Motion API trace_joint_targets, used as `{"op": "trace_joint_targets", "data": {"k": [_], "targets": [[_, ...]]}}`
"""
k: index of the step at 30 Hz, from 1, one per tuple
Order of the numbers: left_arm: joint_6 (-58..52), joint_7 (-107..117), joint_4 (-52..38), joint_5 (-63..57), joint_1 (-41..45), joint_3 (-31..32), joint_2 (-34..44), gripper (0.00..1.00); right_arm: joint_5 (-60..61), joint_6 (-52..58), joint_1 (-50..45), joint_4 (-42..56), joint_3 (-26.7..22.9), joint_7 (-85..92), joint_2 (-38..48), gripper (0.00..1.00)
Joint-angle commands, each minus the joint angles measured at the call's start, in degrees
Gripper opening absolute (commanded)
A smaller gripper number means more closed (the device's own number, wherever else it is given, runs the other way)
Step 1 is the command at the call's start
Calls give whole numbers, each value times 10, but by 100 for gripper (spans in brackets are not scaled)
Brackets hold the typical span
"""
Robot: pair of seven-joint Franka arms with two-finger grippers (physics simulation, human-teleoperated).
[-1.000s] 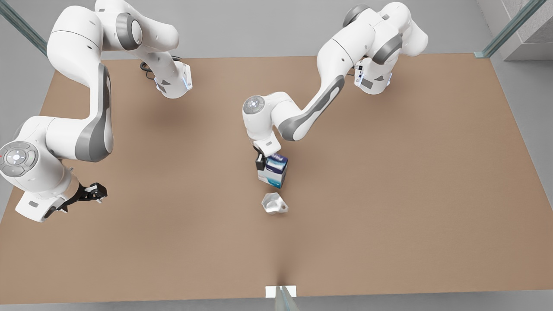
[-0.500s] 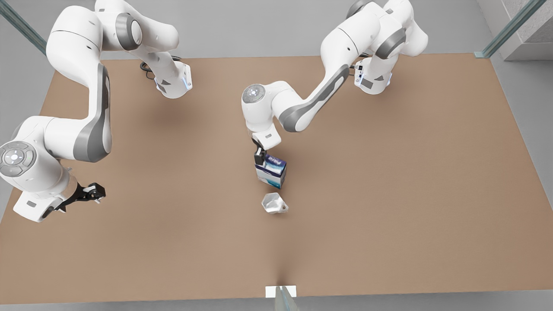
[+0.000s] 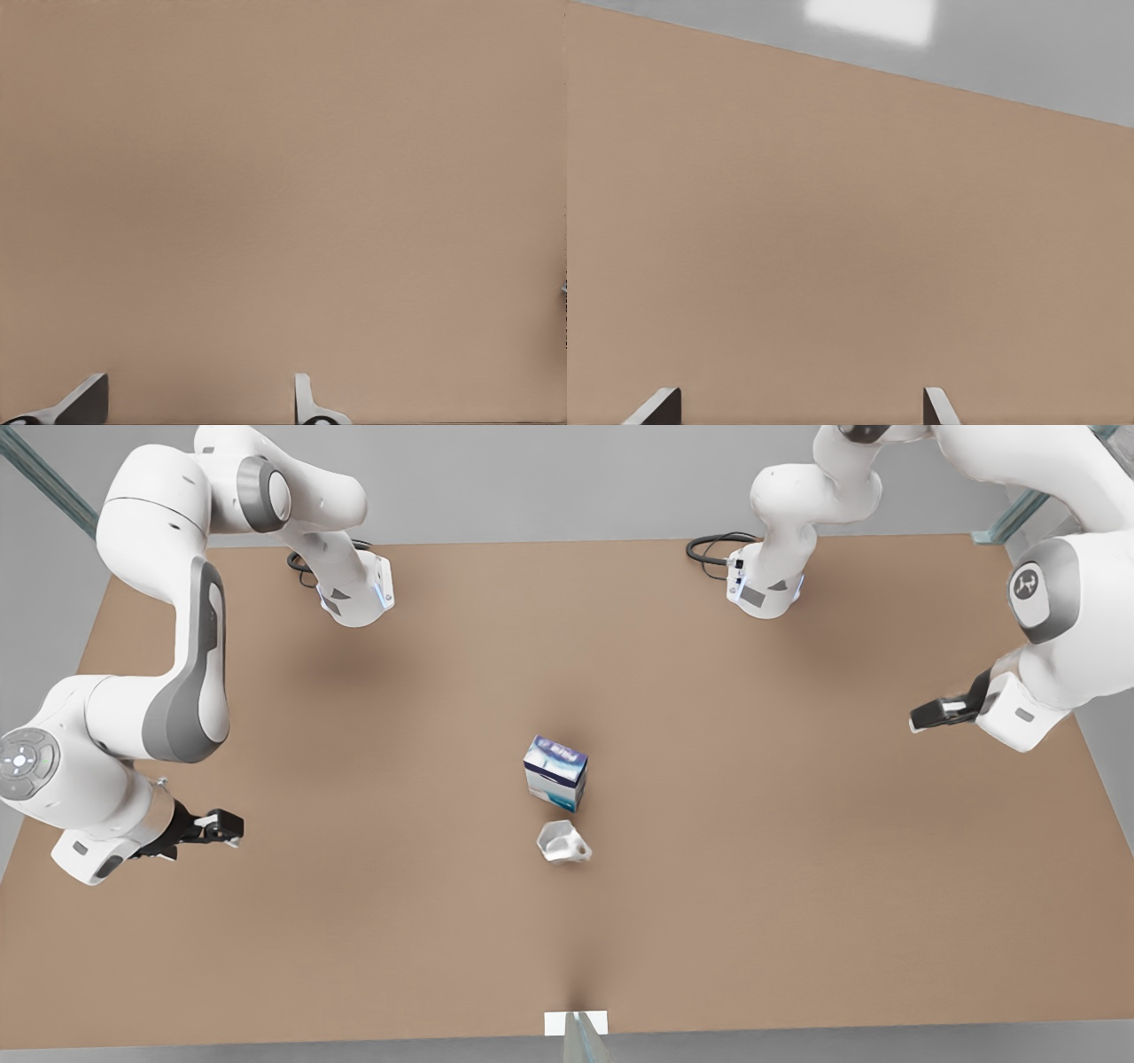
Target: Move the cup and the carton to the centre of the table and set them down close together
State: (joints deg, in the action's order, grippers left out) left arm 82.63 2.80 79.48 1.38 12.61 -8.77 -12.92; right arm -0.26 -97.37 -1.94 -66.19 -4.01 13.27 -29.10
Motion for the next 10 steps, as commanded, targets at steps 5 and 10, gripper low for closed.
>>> {"op": "trace_joint_targets", "data": {"k": [5,10], "targets": [[18,-8,-6,-9,-36,49,-29,100,0,1,-3,1,1,-2,1,100],[31,-6,-1,-14,-37,51,-29,100,0,7,-1,0,1,-2,5,100]]}}
